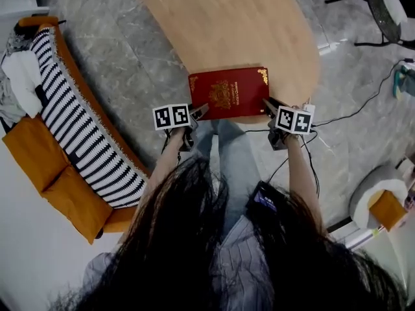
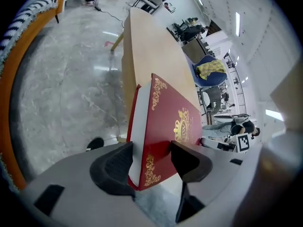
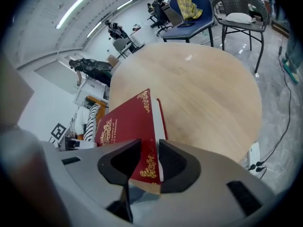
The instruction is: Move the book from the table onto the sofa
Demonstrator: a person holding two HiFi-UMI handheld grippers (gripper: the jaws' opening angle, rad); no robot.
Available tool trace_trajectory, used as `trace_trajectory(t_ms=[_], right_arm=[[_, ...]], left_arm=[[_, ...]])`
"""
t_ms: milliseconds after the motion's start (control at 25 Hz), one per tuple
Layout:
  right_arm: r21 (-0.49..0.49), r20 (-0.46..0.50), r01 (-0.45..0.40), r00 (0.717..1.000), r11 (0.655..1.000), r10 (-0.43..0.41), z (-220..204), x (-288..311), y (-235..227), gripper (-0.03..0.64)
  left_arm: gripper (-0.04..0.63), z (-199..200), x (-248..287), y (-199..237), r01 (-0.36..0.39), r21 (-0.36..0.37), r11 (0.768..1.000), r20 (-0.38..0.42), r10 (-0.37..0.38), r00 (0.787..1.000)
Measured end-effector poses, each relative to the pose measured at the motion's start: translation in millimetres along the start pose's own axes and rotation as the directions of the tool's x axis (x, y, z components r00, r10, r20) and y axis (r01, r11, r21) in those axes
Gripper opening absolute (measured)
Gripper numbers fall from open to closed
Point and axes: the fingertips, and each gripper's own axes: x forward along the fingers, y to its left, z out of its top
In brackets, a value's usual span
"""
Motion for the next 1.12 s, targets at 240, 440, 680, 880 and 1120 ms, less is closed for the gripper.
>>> trace_trajectory(t_ms=[240,440,680,880,1120], right_arm=[[-0.111,-0.041,0.002,0.999,0.994,-0.007,-8,-11,19,0.117],[-0.151,-0.001,0.010,1.000,0.988,-0.011,-5,-26,34,0.116],[-0.200,0.074,0.031,0.997,0.979,-0.016,10,-54,56,0.115],[-0.226,0.145,0.058,0.989,0.972,-0.025,28,-90,81,0.115],[-0.220,0.233,0.091,0.972,0.971,-0.038,43,-134,114,0.114]], left_arm=[[0.250,10,-19,-2,0.007,0.051,0.999,0.024,-0.008,1.000],[0.242,19,-37,-15,0.014,0.116,0.993,0.066,-0.021,0.998],[0.239,26,-64,-42,0.036,0.205,0.978,0.089,-0.055,0.994],[0.238,33,-93,-71,0.063,0.266,0.962,0.114,-0.096,0.989],[0.238,47,-137,-104,0.060,0.326,0.943,0.179,-0.124,0.976]])
